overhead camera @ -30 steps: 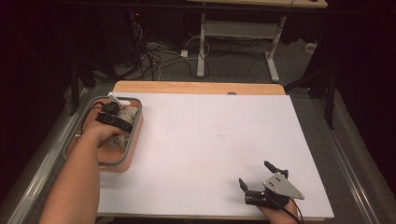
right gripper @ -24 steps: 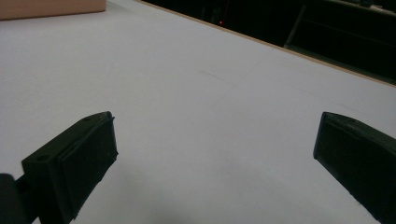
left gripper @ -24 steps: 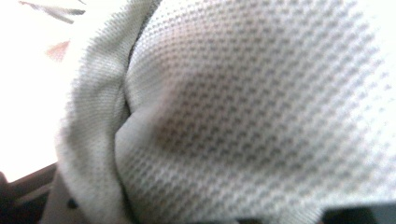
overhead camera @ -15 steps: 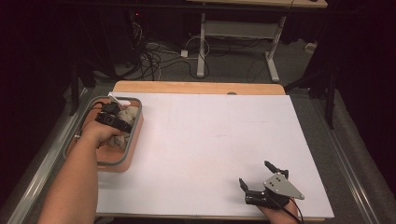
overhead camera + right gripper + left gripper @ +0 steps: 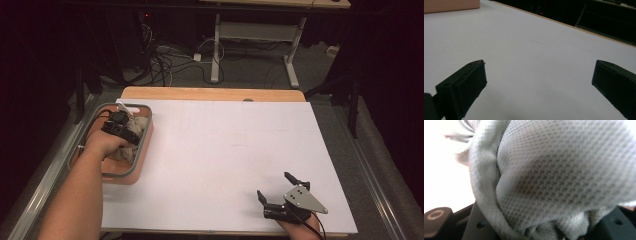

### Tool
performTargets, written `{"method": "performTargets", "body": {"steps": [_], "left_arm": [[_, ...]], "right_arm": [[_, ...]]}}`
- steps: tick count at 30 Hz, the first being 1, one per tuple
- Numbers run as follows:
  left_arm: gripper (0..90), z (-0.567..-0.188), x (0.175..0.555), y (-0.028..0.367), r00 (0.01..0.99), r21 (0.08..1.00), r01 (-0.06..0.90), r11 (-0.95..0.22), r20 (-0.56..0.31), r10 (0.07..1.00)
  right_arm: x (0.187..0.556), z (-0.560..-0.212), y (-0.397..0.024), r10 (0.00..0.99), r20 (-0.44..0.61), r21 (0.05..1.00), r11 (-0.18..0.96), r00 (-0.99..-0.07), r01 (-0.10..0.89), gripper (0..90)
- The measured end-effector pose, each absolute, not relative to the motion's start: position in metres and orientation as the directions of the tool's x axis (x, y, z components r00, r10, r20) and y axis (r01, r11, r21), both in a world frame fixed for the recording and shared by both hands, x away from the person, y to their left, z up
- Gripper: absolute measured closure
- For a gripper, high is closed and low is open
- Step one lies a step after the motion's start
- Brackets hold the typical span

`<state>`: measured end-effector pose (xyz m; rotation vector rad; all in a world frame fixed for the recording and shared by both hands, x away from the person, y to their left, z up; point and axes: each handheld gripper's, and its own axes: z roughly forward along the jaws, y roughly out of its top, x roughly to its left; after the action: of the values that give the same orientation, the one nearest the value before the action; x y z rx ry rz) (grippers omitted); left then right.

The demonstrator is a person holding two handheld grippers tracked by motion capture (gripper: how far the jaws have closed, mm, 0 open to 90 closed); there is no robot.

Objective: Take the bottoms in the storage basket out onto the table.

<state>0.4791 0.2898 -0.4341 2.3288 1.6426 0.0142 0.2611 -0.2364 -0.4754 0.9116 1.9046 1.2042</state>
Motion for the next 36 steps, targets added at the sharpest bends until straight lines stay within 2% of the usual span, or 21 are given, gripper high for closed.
{"method": "performTargets", "body": {"steps": [26,36], "left_arm": [[51.5,-0.420,0.448,0.297,0.350,0.023,0.937,-0.350,-0.095,0.932],[51.6,-0.413,0.442,0.295,0.353,-0.019,0.934,-0.356,-0.080,0.932]], "right_arm": [[0.261,-0.473,-0.237,0.839,-0.175,0.933,0.309,-0.516,0.186,0.4],[0.260,-0.473,-0.237,0.838,-0.177,0.933,0.309,-0.515,0.182,0.4]]}}
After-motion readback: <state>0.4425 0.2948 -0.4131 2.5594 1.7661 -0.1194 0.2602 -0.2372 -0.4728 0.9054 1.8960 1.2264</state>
